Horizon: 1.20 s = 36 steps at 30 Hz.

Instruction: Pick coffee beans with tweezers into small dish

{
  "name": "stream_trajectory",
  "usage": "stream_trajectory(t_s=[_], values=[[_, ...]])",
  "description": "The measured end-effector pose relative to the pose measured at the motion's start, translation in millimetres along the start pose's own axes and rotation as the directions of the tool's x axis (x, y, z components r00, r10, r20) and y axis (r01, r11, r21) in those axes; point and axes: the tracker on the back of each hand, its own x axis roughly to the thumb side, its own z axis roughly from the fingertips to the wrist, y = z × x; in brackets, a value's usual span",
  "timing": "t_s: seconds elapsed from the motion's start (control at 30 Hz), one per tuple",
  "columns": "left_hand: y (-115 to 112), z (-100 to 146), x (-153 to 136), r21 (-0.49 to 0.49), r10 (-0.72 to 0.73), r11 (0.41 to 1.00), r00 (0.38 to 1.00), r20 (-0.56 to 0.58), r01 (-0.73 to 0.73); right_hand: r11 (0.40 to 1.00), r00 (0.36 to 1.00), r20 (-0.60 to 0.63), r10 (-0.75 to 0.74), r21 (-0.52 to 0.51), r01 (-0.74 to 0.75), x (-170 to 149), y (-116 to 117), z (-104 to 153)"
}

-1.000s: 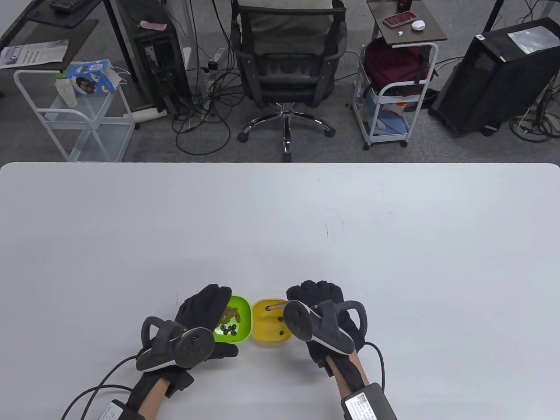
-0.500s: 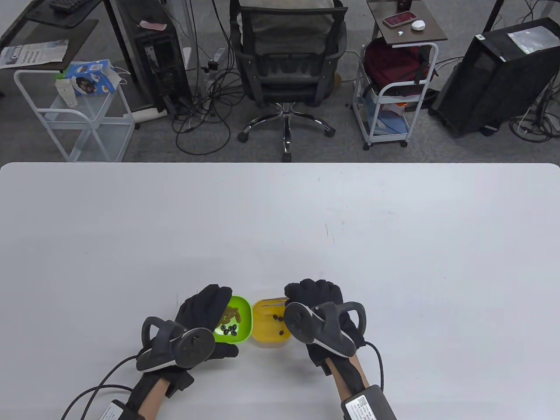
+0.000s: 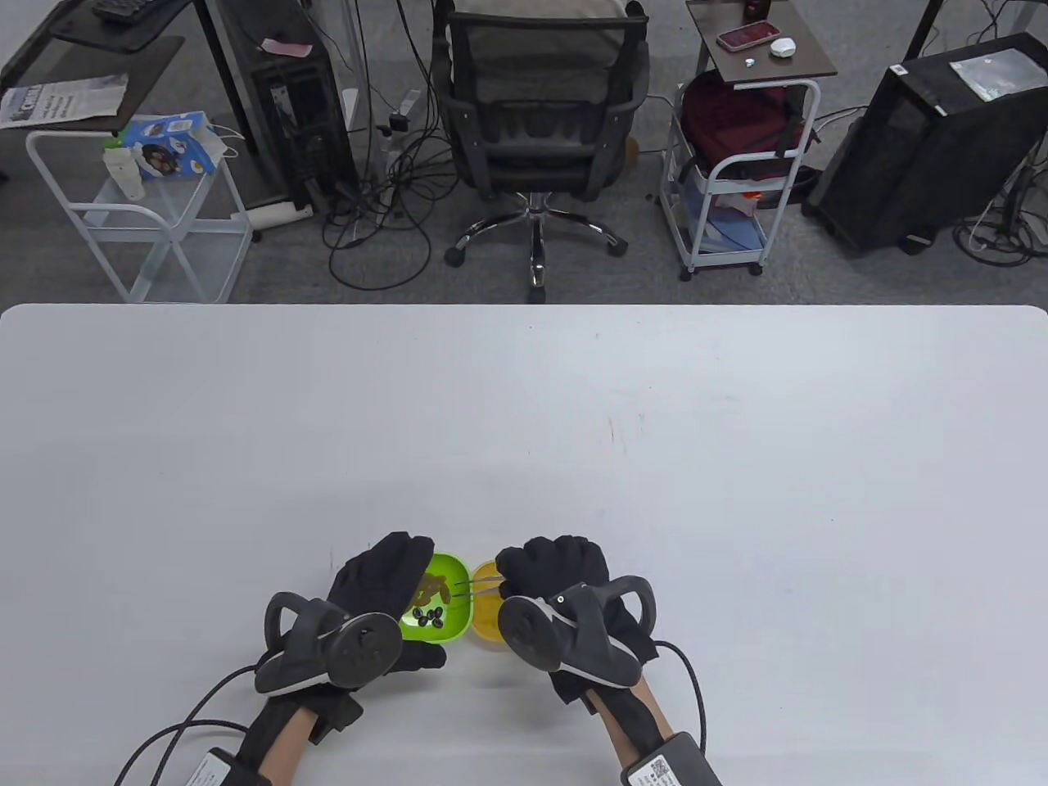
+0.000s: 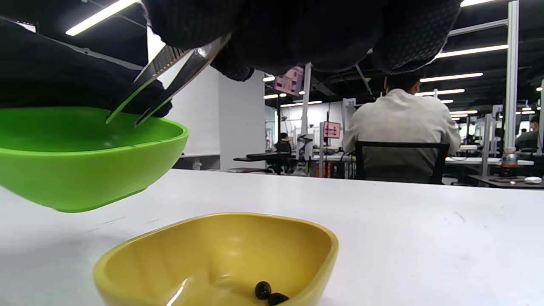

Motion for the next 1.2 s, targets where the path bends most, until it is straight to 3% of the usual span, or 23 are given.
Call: stream_trajectory(t_s=[0.63, 1.2], values=[[0, -1, 1, -0.001, -0.002, 1.000, 1.000, 0.003, 0.002, 0.992, 0.989, 0.093, 0.119, 0.038, -0.123, 25, 18, -2], [0, -1, 1, -0.008, -0.009, 1.000, 1.000, 0.004, 0.009, 0.962, 0.952, 0.140, 0.271, -0.017, -0.272, 41, 15, -1]])
